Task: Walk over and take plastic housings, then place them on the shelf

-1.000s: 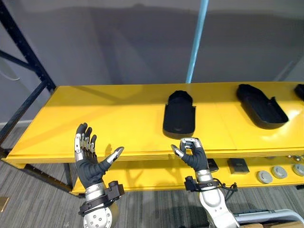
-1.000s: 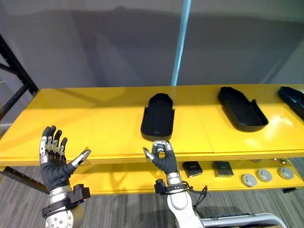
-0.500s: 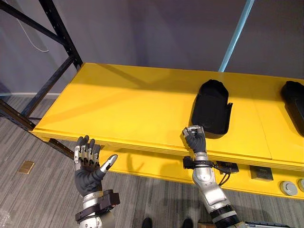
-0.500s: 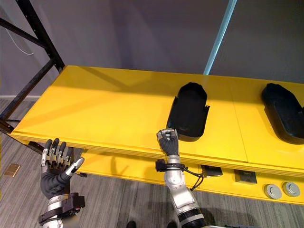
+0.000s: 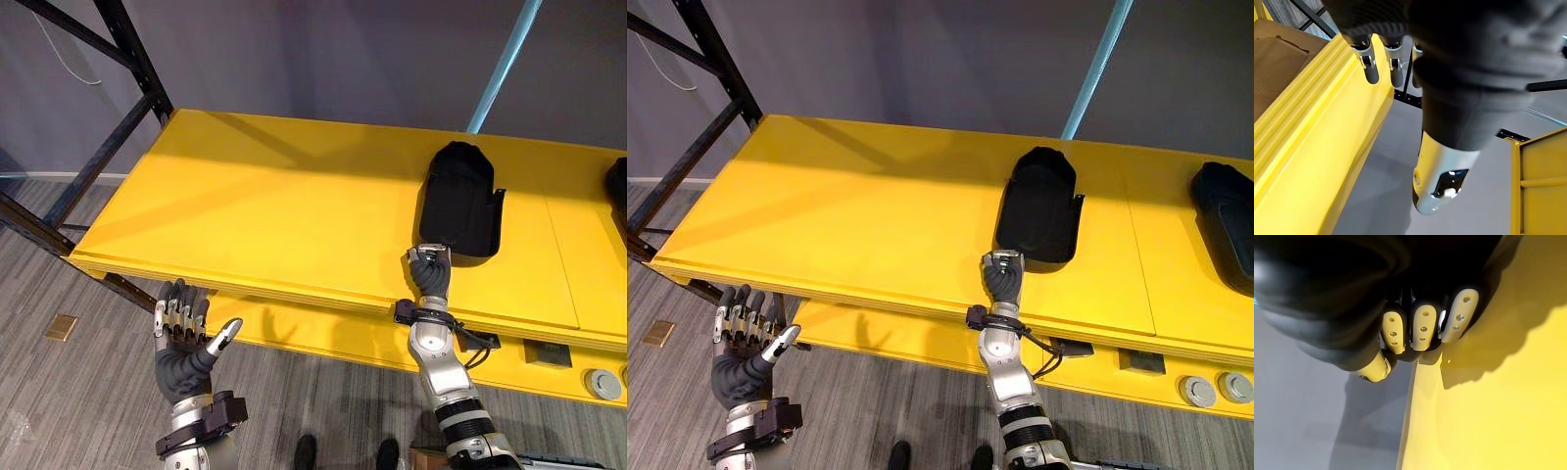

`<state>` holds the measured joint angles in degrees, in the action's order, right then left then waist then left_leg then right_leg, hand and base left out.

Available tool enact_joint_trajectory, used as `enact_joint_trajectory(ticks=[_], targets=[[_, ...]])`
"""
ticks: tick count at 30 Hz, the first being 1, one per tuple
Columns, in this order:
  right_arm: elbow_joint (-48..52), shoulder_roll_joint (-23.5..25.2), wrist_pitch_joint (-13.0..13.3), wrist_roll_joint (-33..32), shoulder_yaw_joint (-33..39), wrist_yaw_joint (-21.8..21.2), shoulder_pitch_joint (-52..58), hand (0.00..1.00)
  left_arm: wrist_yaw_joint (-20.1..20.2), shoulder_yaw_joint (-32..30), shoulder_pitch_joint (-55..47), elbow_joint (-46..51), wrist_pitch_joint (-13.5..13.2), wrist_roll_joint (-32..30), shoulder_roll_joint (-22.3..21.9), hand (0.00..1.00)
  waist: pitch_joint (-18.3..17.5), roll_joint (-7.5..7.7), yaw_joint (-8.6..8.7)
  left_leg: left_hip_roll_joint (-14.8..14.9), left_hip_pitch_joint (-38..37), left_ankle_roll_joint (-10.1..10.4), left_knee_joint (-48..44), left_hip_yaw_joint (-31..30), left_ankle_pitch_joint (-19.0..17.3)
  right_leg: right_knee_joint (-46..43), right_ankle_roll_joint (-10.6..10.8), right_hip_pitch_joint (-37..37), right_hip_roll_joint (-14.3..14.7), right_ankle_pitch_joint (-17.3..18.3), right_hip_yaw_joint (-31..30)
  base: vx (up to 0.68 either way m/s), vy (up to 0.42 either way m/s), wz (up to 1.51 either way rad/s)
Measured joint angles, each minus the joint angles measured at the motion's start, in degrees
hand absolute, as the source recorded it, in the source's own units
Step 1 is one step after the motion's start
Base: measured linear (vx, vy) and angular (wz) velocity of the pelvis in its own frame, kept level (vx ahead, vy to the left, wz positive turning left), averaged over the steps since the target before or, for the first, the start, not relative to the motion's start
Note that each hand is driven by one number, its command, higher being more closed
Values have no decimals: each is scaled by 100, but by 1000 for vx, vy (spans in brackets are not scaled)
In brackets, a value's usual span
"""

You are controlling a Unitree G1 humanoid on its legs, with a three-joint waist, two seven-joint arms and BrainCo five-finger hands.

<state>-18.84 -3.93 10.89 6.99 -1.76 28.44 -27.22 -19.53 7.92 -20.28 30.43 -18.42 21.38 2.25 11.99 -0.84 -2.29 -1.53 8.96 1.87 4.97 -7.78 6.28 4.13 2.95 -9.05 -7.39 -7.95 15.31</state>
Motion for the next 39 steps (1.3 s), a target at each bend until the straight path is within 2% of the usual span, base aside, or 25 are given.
enact_joint_trajectory(ticks=[3, 5, 6, 8, 10, 15, 16, 17, 18, 20, 21, 22, 24, 25, 26, 27, 28, 29, 31, 32, 34, 35, 37, 38, 39], targets=[[227, 5, -10, -2, -17, -69, 174, 100, 19, 38, 49, 0, 1, -4, -2, 0, 11, 4, -5, -11, -1, -4, 0, -9, 6, -7, 1, 2, -11, 1, 12, 0, -3, 1], [1307, 49, -8, -1, -194, -245, 1063, 100, 19, 39, 112, -1, 2, -13, -3, 0, 15, 11, 8, -15, -9, -5, -2, -21, 7, -6, 9, 22, -15, 8, 44, 11, -9, 5], [1603, 48, -4, 2, -275, -321, 1341, 0, 19, 40, 149, -2, 4, -15, -3, 0, 16, 13, 25, -17, -17, -5, -2, -20, 7, -6, 12, 30, -17, 11, 58, 0, 0, 0], [2427, 57, 13, 6, -528, -544, 2192, 0, 18, 32, 238, -5, 7, -25, 11, 0, 33, 45, 179, -16, -97, -6, -2, 6, 5, -9, 17, 99, -18, 19, 30, 14, -6, -17], [3226, 204, 183, 9, -877, -907, 3220, 0, 17, 60, 384, -38, 14, -165, 93, 0, 62, 229, 371, 66, -440, 30, -1, 557, -156, -161, 16, 114, 60, 56, -495, 19, -11, -101], [3544, 195, 388, -11, -938, -1346, 4178, 0, 33, 326, 426, -262, 15, -364, 214, 0, -200, 445, 634, 259, -956, 161, -367, 1759, -816, -274, 42, 134, 376, 125, -1779, 4, -2, -142], [3544, 152, 388, -79, -820, -1400, 4323, 0, 35, 384, 479, -417, 32, -364, 211, 0, -230, 446, 719, 299, -797, 234, -1095, 1664, -1289, -342, 39, 137, 465, 125, -2094, 6, 64, -162], [3526, 53, 384, -134, -662, -1416, 4388, 0, 48, 435, 488, -451, 57, -364, 157, 0, -293, 382, 679, 280, -539, 107, -2053, 965, -1727, -414, 12, 73, 675, 121, -2484, 40, 81, -165], [3522, -21, 384, -141, -579, -1416, 4389, 0, 60, 440, 464, -458, 58, -364, 125, 0, -319, 346, 654, 275, -454, 71, -2426, 496, -1910, -442, -11, 55, 800, 101, -2714, 83, 119, -197], [3524, -247, 383, -198, -228, -1417, 4477, 0, 111, 517, 469, -549, 70, -363, 97, 0, -481, 98, 637, 160, -439, 329, -3091, -1063, -2487, -530, 17, -40, 1158, 77, -3339, 113, 167, -183], [3529, -271, 383, -201, -128, -1420, 4559, 0, 139, 560, 490, -582, 69, -364, 79, 0, -576, 39, 685, 136, -453, 299, -3089, -1195, -2594, -565, 42, -132, 1213, 60, -3487, 59, 233, -147], [3532, -250, 380, -212, 42, -1415, 4680, 0, 184, 672, 611, -660, 55, -364, 70, 0, -653, -23, 787, 72, -458, 111, -3032, -1192, -2710, -624, 117, -333, 1269, -99, -3758, 6, 255, -149], [3548, -202, 374, -212, 85, -1435, 4776, 0, 240, 707, 865, -836, 56, -360, 61, 0, -584, 96, 749, -88, -436, 45, -3011, -560, -2710, -656, 370, -594, 1300, -361, -4436, -95, 250, -189], [3537, -209, 365, -211, 48, -1485, 4702, 0, 280, 708, 979, -954, 59, -357, 63, 0, -546, 152, 748, -114, -369, -18, -3014, 77, -2676, -422, 458, -673, 1271, -773, -4639, -254, 196, -190], [3504, -207, 357, -211, 58, -1504, 4643, 0, 316, 699, 1044, -1002, 58, -350, 76, 0, -526, 168, 752, -71, -342, -150, -2981, 360, -2621, -157, 481, -700, 1267, -1156, -4501, -336, 142, -223], [3399, -190, 352, -207, 109, -1505, 4469, 0, 422, 694, 1280, -1098, 48, -324, 149, 0, -464, 184, 780, -24, -364, -444, -2639, 869, -2505, 3, 315, -851, 1207, -1463, -3243, -268, 53, -175], [3311, -197, 329, -207, 192, -1511, 4377, 0, 511, 714, 1524, -1256, 58, -288, 148, 0, -430, 210, 741, -8, -385, -564, -2447, 1181, -2378, -190, 71, -933, 1086, -1110, -2072, -213, 41, -218], [3128, -244, 280, -208, 287, -1561, 4129, 0, 582, 712, 1711, -1306, 64, -234, 61, 0, -345, 63, 663, 161, -384, -572, -2315, 1658, -2262, -558, -390, -844, 977, -592, -1084, -112, 67, -180], [2903, -243, 273, -209, 394, -1613, 3905, 0, 652, 765, 1895, -1306, 64, -170, 34, 0, -258, -88, 659, 370, -316, -572, -2387, 1955, -2257, -1022, -240, -685, 831, -9, -1083, -92, 62, -134], [2678, -246, 240, -216, 411, -1627, 3757, 0, 755, 874, 2081, -1345, 63, 6, 50, 0, -246, -95, 632, 488, -262, -565, -2427, 2173, -2253, -1598, -120, -681, 506, 569, -942, -85, 5, -85], [2478, -244, 160, -219, 387, -1645, 3612, 0, 868, 1012, 2145, -1377, 70, 156, 60, 0, -246, -95, 603, 600, -258, -497, -2405, 2362, -2214, -1956, -61, -549, 51, 884, -644, -61, -70, -71], [2379, -247, 129, -226, 392, -1671, 3537, 0, 879, 1084, 2187, -1382, 88, 218, 76, 0, -250, -81, 563, 657, -250, -403, -2341, 2450, -2160, -1937, 4, -454, -180, 923, -463, -27, -82, -47], [2342, -246, 102, -261, 370, -1721, 3455, 0, 908, 1162, 2238, -1383, 104, 218, 123, 0, -259, -23, 449, 698, -247, -237, -2215, 2595, -2056, -1621, 57, -344, -361, 883, -351, -29, -204, -42], [2207, -246, 88, -294, 316, -1764, 3326, 0, 937, 1159, 2244, -1403, 114, 217, 186, 0, -280, 60, 418, 711, -239, -105, -2135, 2662, -1971, -1213, 425, -209, -378, 741, -384, -13, -308, -37], [2120, -274, 54, -301, 307, -1787, 3248, 0, 962, 1162, 2245, -1471, 118, 216, 174, 0, -276, 8, 417, 794, -225, -24, -2097, 2653, -1909, -1077, 424, -140, -287, 671, -374, 18, -309, -15]])
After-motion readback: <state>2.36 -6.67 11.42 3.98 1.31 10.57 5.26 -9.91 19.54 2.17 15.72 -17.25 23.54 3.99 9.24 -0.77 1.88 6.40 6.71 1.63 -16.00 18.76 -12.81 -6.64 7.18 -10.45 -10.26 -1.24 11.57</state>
